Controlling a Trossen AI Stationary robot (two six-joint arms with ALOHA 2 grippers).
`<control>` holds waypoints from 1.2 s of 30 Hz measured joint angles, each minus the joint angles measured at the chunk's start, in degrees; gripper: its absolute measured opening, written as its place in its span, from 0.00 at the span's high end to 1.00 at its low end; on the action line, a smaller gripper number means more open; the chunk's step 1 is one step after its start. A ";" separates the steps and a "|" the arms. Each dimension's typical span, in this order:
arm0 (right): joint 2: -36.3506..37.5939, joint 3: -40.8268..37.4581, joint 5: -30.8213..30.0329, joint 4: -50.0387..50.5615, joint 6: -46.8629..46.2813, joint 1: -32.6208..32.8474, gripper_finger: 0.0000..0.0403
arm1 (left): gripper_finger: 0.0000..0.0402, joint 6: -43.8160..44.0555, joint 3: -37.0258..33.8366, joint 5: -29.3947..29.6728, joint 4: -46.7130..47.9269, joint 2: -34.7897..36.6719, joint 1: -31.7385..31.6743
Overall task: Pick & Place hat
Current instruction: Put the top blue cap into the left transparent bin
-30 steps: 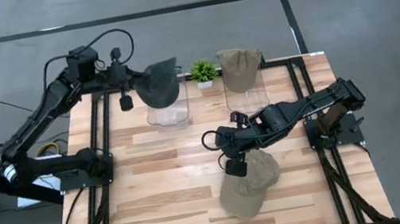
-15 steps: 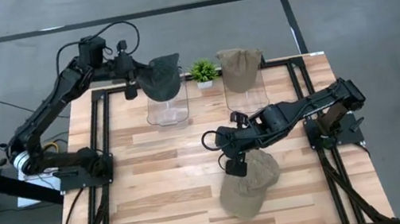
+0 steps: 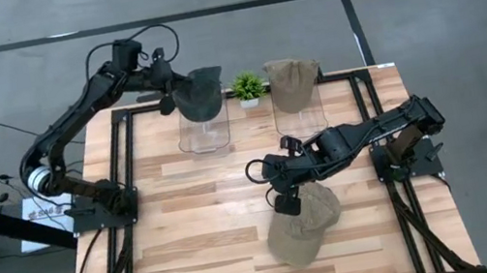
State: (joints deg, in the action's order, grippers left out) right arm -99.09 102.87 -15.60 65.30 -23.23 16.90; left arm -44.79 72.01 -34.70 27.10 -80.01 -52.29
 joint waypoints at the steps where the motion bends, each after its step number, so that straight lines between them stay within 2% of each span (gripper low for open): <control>1: 0.00 0.00 -0.01 -0.01 0.32 -0.01 0.85 | 0.97 -0.17 0.00 -0.01 -0.15 -0.35 0.01; 12: 0.00 0.00 0.01 -0.63 0.95 0.01 0.85 | 0.97 -4.60 -0.22 -1.47 -0.93 -2.24 0.04; 21: 0.00 0.00 0.01 -0.66 0.90 0.01 0.85 | 0.97 -13.28 -4.25 -1.35 -3.21 -2.17 0.04; 36: 0.00 -0.02 0.00 -0.68 1.17 0.01 0.85 | 0.97 -13.41 -7.67 0.37 -7.20 -2.09 -3.28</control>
State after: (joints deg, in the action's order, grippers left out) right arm -99.09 102.85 -15.60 64.62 -22.06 16.91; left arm -58.20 64.34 -34.33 19.91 -82.11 -55.57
